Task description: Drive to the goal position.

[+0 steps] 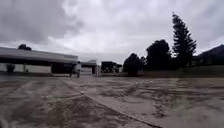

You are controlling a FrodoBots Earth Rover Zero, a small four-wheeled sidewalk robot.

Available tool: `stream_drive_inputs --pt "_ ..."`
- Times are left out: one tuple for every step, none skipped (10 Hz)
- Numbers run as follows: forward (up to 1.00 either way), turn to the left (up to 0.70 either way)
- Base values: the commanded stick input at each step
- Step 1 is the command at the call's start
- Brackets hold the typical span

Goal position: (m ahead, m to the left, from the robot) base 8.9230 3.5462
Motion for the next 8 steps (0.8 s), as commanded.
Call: stream_drive_inputs --pt "0.70 -0.17" --pt "0.70 -0.29" --pt "0.70 0.00" --pt "0.70 0.00" --pt "0.70 0.00" --pt "0.70 0.00" --pt "0.70 0.00" --pt "0.70 0.00"
